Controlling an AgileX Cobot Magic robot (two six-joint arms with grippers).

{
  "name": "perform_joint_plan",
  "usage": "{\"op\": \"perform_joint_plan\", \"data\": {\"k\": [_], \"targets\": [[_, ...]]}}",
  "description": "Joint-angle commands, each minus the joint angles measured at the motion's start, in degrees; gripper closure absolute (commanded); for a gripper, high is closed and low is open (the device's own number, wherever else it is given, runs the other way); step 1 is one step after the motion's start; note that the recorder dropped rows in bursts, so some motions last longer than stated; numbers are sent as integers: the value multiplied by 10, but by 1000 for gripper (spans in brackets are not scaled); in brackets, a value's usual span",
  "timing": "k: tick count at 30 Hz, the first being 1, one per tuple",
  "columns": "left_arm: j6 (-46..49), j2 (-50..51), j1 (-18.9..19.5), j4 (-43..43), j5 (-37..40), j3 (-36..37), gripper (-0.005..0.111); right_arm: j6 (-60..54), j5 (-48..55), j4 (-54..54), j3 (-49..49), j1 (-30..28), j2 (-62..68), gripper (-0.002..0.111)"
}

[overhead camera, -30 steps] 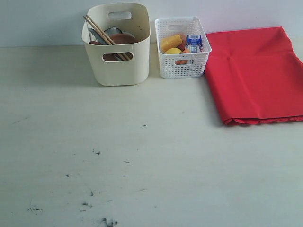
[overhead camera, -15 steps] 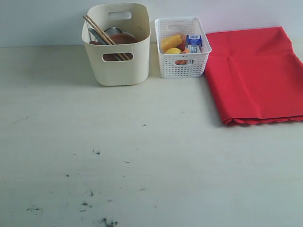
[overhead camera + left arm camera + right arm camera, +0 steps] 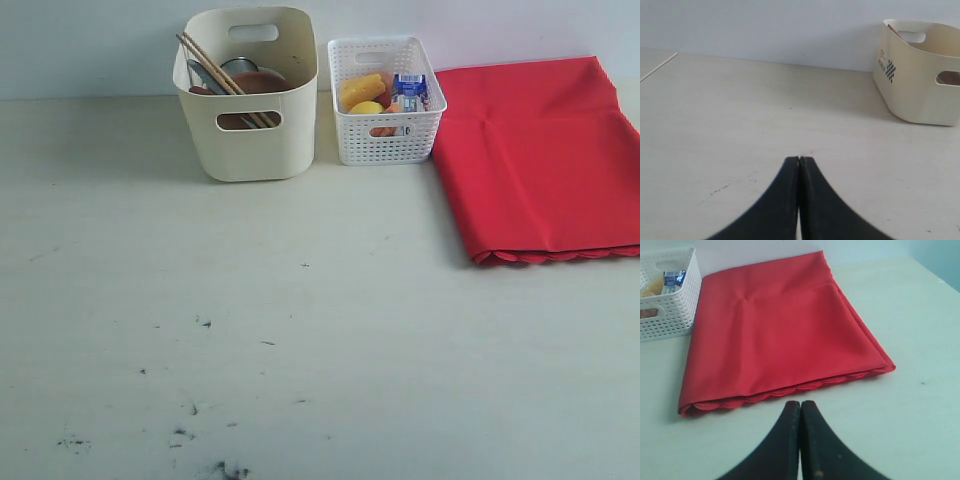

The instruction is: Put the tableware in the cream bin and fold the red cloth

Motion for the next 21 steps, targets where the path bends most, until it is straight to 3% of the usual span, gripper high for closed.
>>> {"op": "perform_joint_plan", "data": {"k": [1,10,21], "targets": [[1,-3,1,-4,-1,0,105,11,41,12,21,10,-64,108],[1,-3,1,-4,-1,0,105,11,75,18,52,84,-205,108],[1,-3,1,-4,-1,0,105,10,93,41,55,88,-230,108]]}}
